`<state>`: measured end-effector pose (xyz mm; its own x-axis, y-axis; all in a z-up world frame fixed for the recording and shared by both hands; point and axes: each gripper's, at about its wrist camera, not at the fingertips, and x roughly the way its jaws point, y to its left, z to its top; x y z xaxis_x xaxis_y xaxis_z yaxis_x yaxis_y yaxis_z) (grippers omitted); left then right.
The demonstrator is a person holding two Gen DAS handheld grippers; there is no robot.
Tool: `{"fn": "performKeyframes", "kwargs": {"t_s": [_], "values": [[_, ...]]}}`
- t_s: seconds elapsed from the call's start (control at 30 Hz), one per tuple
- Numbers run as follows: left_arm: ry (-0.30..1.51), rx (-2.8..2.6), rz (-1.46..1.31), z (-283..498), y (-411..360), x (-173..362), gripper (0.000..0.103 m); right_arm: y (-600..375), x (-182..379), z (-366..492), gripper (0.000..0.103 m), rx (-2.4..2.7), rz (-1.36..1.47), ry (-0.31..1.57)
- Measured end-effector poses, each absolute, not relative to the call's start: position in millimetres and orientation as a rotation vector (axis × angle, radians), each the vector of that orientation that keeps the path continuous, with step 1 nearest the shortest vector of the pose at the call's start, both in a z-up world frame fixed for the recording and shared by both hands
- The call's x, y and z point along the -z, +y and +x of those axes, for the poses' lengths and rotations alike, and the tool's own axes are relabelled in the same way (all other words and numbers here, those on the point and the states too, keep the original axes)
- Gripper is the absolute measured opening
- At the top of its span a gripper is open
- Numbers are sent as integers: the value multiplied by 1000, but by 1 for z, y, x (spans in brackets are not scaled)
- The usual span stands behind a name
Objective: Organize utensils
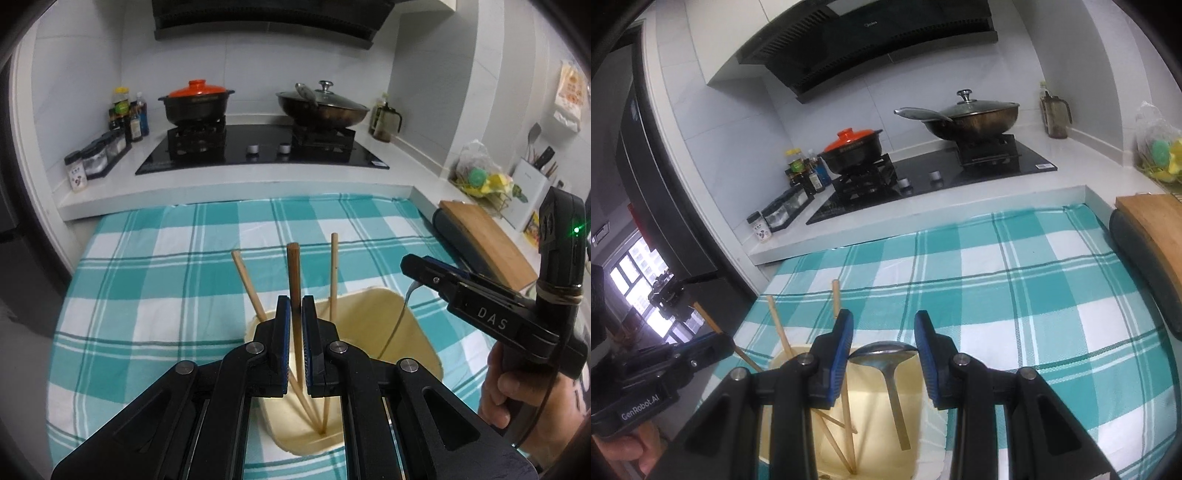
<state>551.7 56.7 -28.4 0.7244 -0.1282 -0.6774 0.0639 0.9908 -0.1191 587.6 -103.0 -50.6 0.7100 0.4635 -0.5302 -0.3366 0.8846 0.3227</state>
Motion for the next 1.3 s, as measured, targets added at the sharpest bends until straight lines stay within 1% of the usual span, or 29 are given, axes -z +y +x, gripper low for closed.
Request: {"fn": "performKeyframes", "kwargs": {"t_s": [0.07,0.1,0.13,0.27,0.33,0.37,0.43,0.5,0.63,0.77,0.83,0.97,1.07,1.2,1.23,1.27,1.3], "values": [[772,104,-96,556,57,30,20,-102,57,596,35,-431,208,672],[774,94,-96,554,57,30,37,-101,61,600,36,-427,207,692],[765,83,-99,550,59,28,48,-100,63,603,36,-421,205,710],[706,81,-82,512,72,7,60,-105,53,594,37,-404,235,700],[674,71,-46,481,82,-6,78,-113,40,579,37,-414,238,670],[661,58,-23,463,87,-12,82,-116,31,566,37,-425,224,655],[640,39,22,423,97,-19,98,-120,17,540,37,-444,176,638],[637,9,65,378,107,-17,101,-128,8,504,44,-472,120,637],[664,-97,126,300,118,7,103,-151,20,424,46,-495,-1,671],[708,-198,158,238,118,49,103,-168,76,341,46,-415,-148,744],[745,-225,150,217,116,71,103,-173,108,304,46,-375,-165,787],[797,-246,130,188,103,114,103,-177,164,238,46,-328,-76,842],[863,-218,68,182,95,145,102,-173,187,216,45,-320,-15,846],[960,-185,47,185,93,177,102,-157,192,221,35,-344,-18,855],[975,-193,38,185,95,183,102,-154,193,225,31,-356,-7,860],[990,-198,17,185,99,188,102,-153,195,231,24,-357,11,871],[999,-194,-18,184,104,191,102,-151,198,233,23,-343,20,878]]}}
